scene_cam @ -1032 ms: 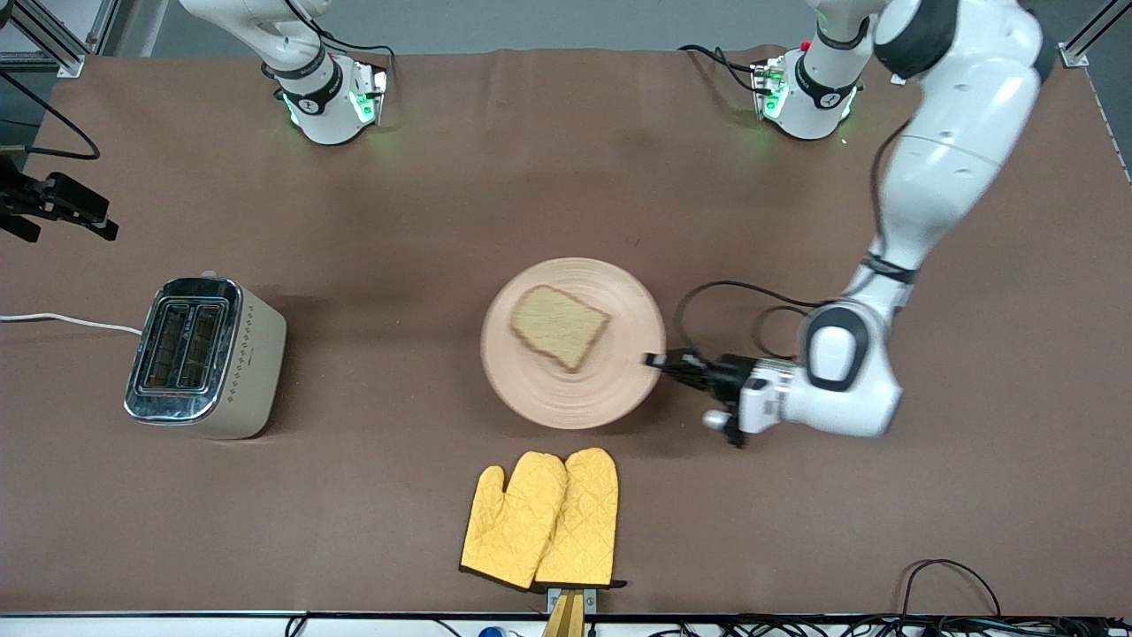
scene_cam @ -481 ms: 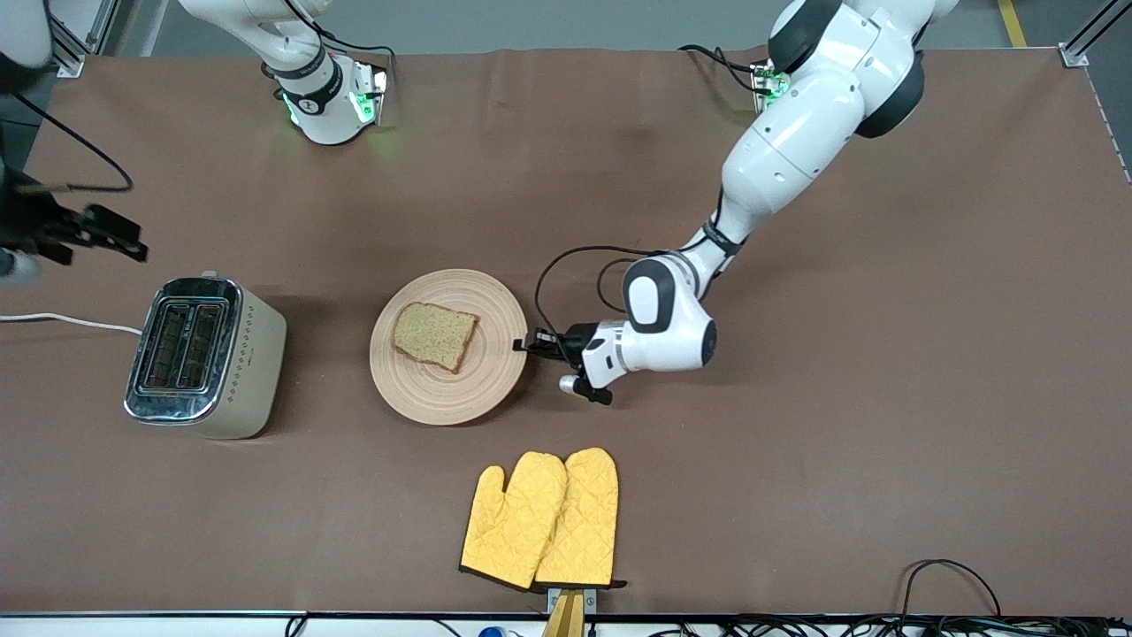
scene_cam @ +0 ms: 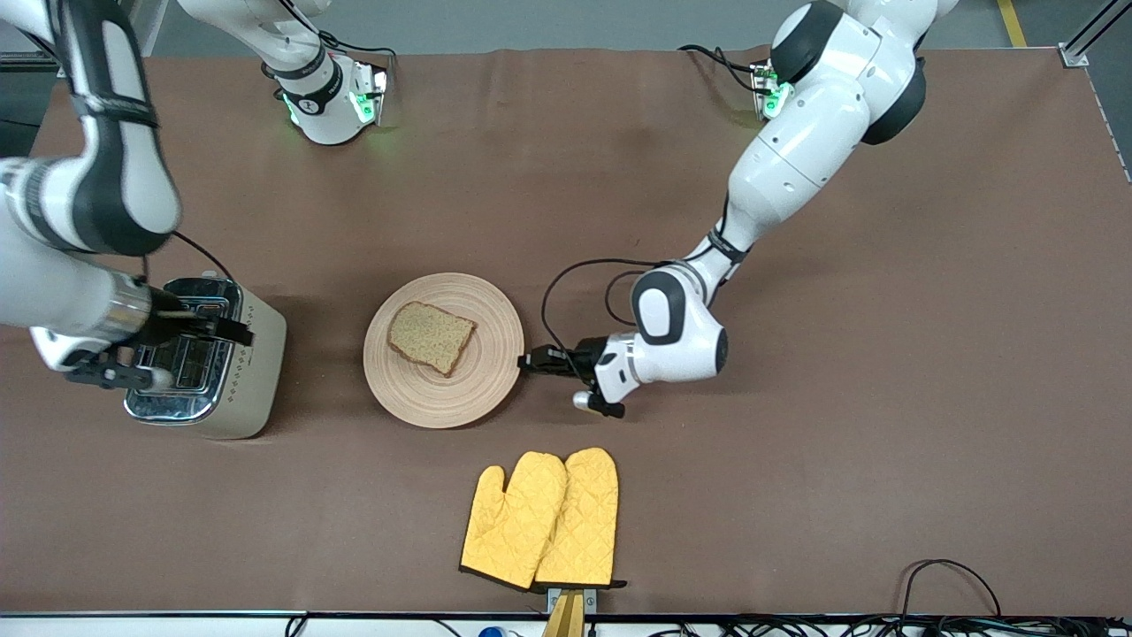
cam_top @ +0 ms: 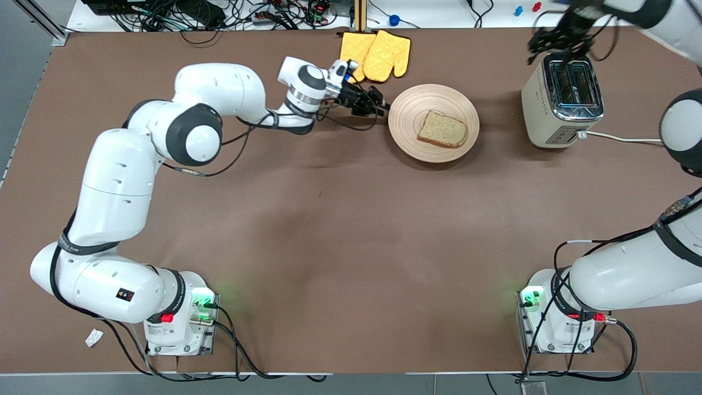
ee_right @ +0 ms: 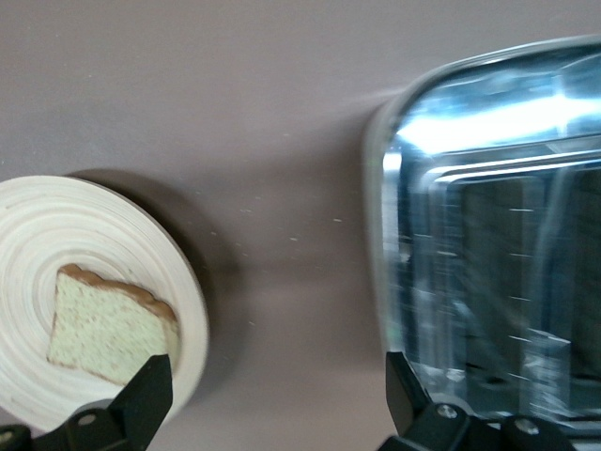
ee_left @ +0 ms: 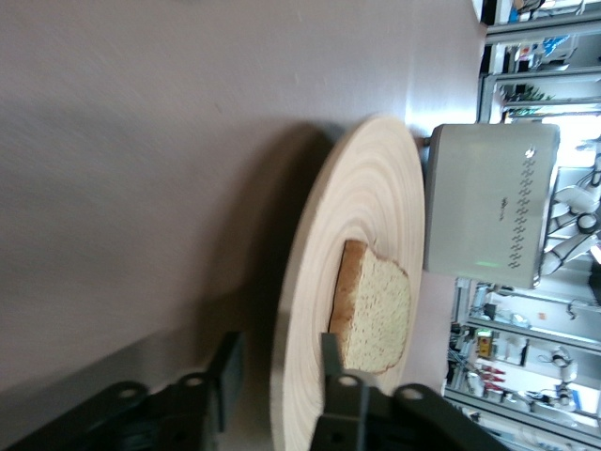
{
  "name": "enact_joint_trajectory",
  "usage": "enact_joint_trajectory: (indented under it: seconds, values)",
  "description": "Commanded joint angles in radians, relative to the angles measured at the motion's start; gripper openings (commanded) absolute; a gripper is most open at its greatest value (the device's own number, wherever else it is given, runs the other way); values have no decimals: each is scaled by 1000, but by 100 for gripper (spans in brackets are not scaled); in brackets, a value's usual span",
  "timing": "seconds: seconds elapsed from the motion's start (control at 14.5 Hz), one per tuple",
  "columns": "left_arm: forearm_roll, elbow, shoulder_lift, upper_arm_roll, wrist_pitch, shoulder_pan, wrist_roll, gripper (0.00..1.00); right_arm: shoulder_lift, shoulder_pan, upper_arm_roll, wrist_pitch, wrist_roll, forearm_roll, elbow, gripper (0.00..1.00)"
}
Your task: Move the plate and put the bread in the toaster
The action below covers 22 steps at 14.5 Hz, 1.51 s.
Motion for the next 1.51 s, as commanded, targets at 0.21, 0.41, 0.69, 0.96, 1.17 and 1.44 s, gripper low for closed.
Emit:
enact_joint_trajectory:
  seconds: [0.21,0.41,0.69,0.96,1.17,1.44]
  values:
    - [293,-80,-124,0,-367,316,-25,100,95,152,-4,180,248,20,-74,100]
    - [509,-79,-170,-2,-466,440,-23,100,98,212,-3,311,352,23,-165,100]
    - [755,-76,-260,0,-515,532,-25,100,116,260,-1,304,404,23,-221,100]
    - [993,-76,-387,1,-562,583,-72,100,116,286,3,305,404,25,-244,99]
    - [1168,-76,-518,0,-638,588,-187,100,118,327,3,276,423,23,-238,98]
    - [1243,-73,-672,0,-772,595,-307,100,121,332,3,281,421,23,-235,92]
